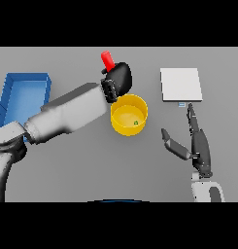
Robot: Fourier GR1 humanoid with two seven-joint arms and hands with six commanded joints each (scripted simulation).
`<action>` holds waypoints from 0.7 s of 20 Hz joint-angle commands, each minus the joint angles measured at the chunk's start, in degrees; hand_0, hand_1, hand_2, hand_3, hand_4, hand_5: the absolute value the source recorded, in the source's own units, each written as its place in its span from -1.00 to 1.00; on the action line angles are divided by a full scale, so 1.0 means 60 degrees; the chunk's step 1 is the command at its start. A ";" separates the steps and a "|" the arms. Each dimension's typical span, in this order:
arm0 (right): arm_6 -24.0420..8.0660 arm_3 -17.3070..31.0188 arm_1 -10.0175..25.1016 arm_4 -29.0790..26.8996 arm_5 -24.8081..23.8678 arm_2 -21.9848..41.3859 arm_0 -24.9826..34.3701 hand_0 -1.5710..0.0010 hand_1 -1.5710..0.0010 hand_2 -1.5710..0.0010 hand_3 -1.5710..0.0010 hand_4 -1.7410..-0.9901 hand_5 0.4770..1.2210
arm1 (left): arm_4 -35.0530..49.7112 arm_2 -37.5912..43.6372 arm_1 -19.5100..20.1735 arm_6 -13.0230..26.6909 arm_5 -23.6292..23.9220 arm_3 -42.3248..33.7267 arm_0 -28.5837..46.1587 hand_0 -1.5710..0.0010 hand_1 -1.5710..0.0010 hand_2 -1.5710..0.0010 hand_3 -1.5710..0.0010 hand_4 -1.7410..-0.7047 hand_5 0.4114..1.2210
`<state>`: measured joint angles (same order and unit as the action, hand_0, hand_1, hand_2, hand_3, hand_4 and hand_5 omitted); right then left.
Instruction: Pick up the red beaker and tilt it to pour out 1 green nut into yellow bowl. Pick up the yellow bowl and place it on the metallic measuring scale.
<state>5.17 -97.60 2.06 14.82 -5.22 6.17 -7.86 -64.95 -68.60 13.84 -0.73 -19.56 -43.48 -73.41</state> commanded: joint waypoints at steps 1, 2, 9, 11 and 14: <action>-0.0042 0.0076 -0.0012 -0.0025 0.0021 -0.0006 0.0065 1.00 1.00 1.00 1.00 0.40 -0.70 | -0.0099 -0.0180 -0.0010 -0.0067 -0.0021 -0.0027 -0.0079 -1.00 -1.00 -1.00 -1.00 -0.99 1.00; -0.0024 -0.0071 0.0070 0.0028 0.0014 -0.0009 0.0021 1.00 1.00 1.00 1.00 0.43 -0.69 | -0.0166 -0.0317 -0.0110 -0.0148 0.0016 0.0076 -0.0214 -1.00 -1.00 -1.00 -1.00 -0.99 1.00; 0.0132 0.0069 0.0028 0.0168 -0.0077 0.0042 -0.0002 1.00 1.00 1.00 1.00 0.42 -0.69 | -0.0155 -0.0716 0.0070 -0.0861 0.0222 0.0400 -0.1194 -1.00 -1.00 -1.00 -1.00 -0.98 1.00; 0.0226 -0.0014 0.0019 0.0221 -0.0101 0.0083 -0.0025 1.00 1.00 1.00 1.00 0.43 -0.69 | 0.0059 -0.0429 0.0315 -0.0969 0.0534 0.0667 -0.1685 -1.00 -1.00 -1.00 -0.90 -0.97 1.00; 0.0067 0.0206 0.0011 0.0133 -0.0109 -0.0010 0.0211 1.00 1.00 1.00 1.00 0.48 -0.68 | 0.0522 0.0222 0.0742 -0.1055 0.0780 0.1146 -0.2604 -1.00 -1.00 -0.86 -0.33 -0.92 1.00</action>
<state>5.50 -96.36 2.11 15.62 -5.88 6.12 -6.58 -61.75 -67.24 18.39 -6.87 -14.94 -36.59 -89.16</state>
